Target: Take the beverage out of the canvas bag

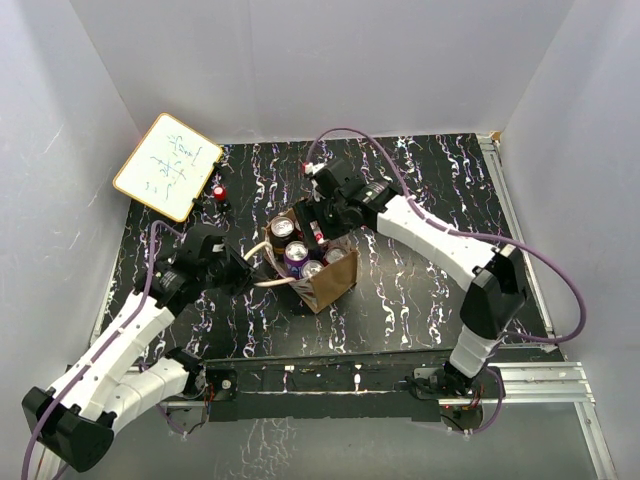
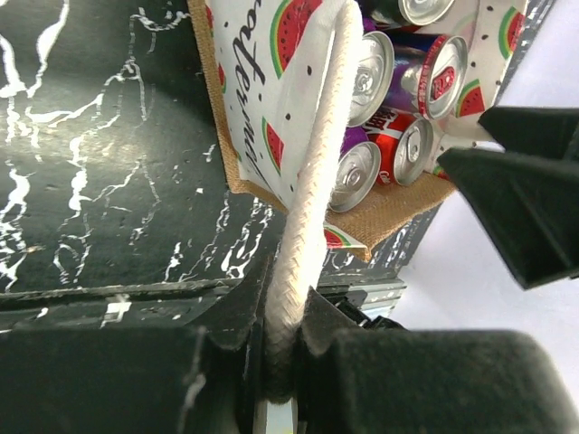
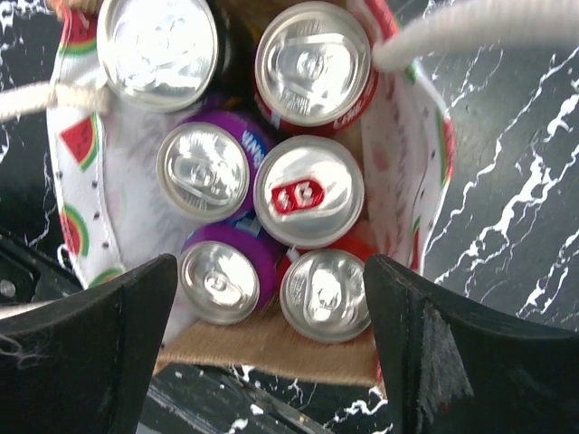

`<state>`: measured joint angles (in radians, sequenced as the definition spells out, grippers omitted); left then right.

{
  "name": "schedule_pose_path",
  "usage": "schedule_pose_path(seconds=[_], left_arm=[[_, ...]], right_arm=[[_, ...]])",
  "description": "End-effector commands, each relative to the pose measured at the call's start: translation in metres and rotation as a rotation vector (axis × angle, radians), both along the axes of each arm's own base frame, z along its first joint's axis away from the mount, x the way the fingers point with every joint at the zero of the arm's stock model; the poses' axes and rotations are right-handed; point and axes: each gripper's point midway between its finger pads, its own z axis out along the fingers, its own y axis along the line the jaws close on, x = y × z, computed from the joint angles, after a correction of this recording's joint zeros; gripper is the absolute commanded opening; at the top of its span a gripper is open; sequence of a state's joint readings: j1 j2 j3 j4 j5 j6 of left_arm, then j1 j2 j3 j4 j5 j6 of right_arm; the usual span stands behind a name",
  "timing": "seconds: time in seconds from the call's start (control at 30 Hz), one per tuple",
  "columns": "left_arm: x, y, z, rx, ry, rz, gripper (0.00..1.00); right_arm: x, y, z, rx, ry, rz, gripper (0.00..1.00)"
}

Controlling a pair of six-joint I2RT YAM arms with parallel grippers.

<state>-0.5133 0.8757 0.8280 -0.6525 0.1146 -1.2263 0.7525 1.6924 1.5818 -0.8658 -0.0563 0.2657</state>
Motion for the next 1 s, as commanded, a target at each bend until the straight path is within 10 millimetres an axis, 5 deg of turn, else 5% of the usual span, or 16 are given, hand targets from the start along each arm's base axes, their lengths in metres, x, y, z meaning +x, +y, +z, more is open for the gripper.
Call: schedule_pose_path(seconds=[0.0, 0.17, 0.43, 0.97], left_arm=[[-0.02, 0.025, 0.002, 0.127, 0.042, -0.06, 0.0], [-0.025, 0.036, 0.003, 0.187, 0.046, -0.104, 0.0], [-0.025, 0.011, -0.009, 0.107, 0.102, -0.217, 0.0], [-0.024, 0.0, -0.018, 0.047, 0.133, -0.215, 0.0]], right_arm=[[0.022, 0.01, 0.002, -0.024, -0.032, -0.024, 0.85], [0.031, 0.015, -0.019, -0.07, -0.003, -0.034, 0.82], [0.034, 0.013, -0.041, -0.127, 0.015, -0.027, 0.74], [0.024, 0.021, -0.067, -0.147, 0.046, 0.048, 0.67]])
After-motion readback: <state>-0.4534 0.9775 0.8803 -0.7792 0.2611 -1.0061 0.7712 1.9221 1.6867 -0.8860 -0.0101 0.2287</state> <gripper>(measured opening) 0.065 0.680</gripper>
